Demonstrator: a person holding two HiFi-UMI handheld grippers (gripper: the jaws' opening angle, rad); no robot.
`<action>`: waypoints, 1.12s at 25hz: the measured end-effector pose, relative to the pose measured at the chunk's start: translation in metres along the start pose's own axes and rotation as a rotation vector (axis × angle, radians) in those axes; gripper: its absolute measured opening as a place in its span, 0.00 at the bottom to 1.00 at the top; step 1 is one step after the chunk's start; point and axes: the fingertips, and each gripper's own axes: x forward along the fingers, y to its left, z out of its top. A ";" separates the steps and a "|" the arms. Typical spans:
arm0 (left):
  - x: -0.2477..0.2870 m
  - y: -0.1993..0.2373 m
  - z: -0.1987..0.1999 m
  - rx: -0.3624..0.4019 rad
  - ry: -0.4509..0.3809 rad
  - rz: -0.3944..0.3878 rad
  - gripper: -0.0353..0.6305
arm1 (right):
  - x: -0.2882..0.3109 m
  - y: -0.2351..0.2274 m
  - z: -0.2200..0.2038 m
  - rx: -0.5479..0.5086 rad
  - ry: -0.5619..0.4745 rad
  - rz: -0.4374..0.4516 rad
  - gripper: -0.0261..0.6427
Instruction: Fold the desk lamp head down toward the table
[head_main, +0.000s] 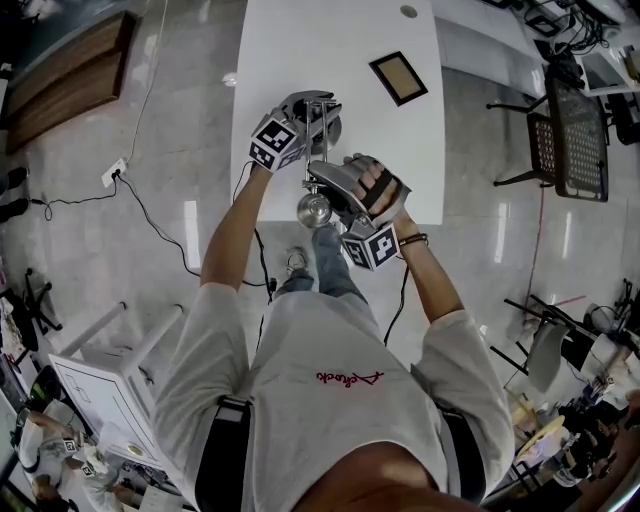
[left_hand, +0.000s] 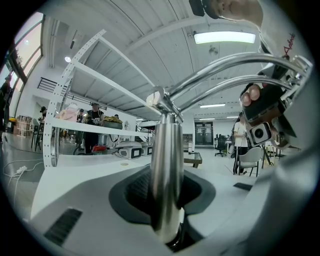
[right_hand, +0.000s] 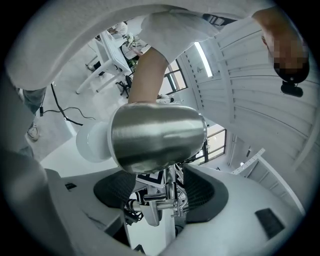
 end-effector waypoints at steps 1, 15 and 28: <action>0.000 0.000 0.001 0.000 -0.004 0.002 0.25 | 0.000 0.001 0.000 0.001 -0.003 -0.001 0.47; -0.001 0.000 0.000 0.001 -0.008 0.001 0.25 | 0.004 0.025 -0.002 0.041 -0.021 -0.011 0.46; -0.006 -0.006 -0.003 0.000 0.015 0.027 0.32 | -0.012 0.023 -0.014 0.062 0.059 -0.014 0.50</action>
